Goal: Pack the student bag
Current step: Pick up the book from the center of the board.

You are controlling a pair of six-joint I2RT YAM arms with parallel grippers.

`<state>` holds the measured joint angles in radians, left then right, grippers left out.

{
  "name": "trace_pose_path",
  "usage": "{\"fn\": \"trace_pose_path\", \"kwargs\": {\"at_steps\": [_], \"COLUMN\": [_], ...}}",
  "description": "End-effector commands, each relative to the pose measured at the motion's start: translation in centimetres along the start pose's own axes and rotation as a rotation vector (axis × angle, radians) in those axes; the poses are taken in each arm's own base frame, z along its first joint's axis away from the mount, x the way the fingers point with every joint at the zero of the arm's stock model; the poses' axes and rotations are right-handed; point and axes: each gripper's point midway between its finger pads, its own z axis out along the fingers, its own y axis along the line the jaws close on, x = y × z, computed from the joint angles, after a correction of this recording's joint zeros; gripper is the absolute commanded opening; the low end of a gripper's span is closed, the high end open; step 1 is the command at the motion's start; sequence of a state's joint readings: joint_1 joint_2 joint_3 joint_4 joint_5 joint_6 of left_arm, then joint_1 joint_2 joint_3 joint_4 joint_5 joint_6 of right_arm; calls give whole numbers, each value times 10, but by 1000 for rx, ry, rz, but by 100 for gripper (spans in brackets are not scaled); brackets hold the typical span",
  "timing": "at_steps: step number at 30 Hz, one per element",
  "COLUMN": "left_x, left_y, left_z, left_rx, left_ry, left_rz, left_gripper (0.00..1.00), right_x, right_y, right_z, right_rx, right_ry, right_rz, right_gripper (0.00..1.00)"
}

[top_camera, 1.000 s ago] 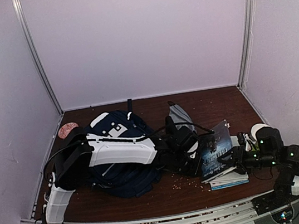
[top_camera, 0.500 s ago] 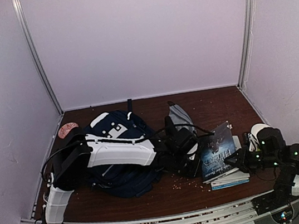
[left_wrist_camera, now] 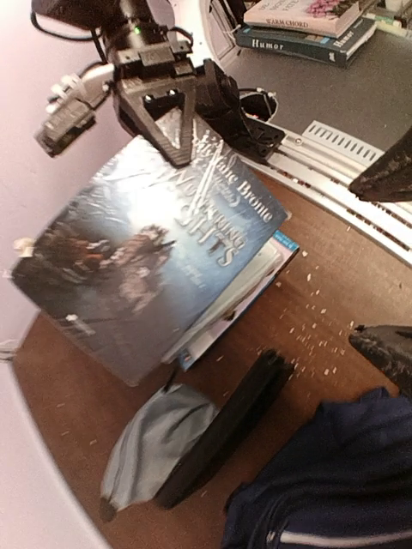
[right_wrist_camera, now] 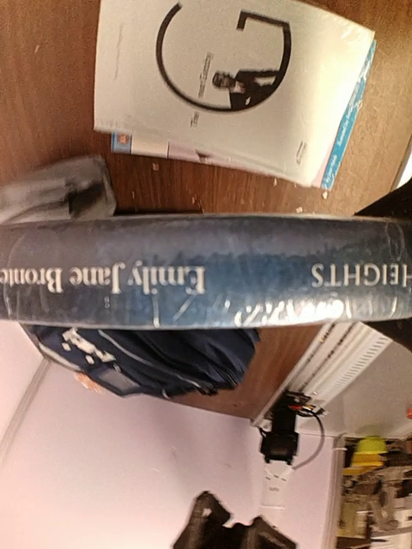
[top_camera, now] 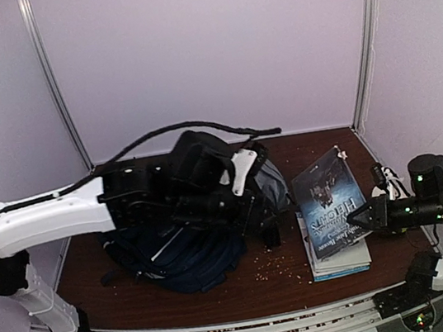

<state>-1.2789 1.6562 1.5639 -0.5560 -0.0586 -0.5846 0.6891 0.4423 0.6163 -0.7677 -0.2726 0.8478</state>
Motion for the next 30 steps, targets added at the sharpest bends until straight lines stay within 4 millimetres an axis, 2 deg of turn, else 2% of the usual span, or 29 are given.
{"fn": "trace_pose_path", "kwargs": {"at_steps": [1,4,7,10,13,16,22,30], "left_x": [-6,-5,2,7,13,19,32,53], "left_y": [36,22,12,1,-9,-3,-10,-15], "left_z": [-59,-89,-110,-135,-147,-149,-154,-138], "left_rx": [-145,-41,32,116,223,313,466,565], "left_ry": [-128,-209,-291,-341,-300,-234,-203,-123], "left_rz": [215,386,540,610,631,568,504,477], "left_gripper": [87,88,88,97,98,98,98,98], "right_x": [-1,10,24,37,53,61,66,70], "right_y": [96,121,139,152,164,180,205,223], "right_z": [-32,-42,-43,-37,-30,-24,-17,-17], "right_rx": [-401,-476,-512,-521,-528,-570,-651,-711], "right_ry": [47,75,114,147,176,176,177,199], "right_rz": [-289,-421,-568,-703,-844,-918,-978,-1017], "right_gripper": [0,0,0,0,0,0,0,0]}}
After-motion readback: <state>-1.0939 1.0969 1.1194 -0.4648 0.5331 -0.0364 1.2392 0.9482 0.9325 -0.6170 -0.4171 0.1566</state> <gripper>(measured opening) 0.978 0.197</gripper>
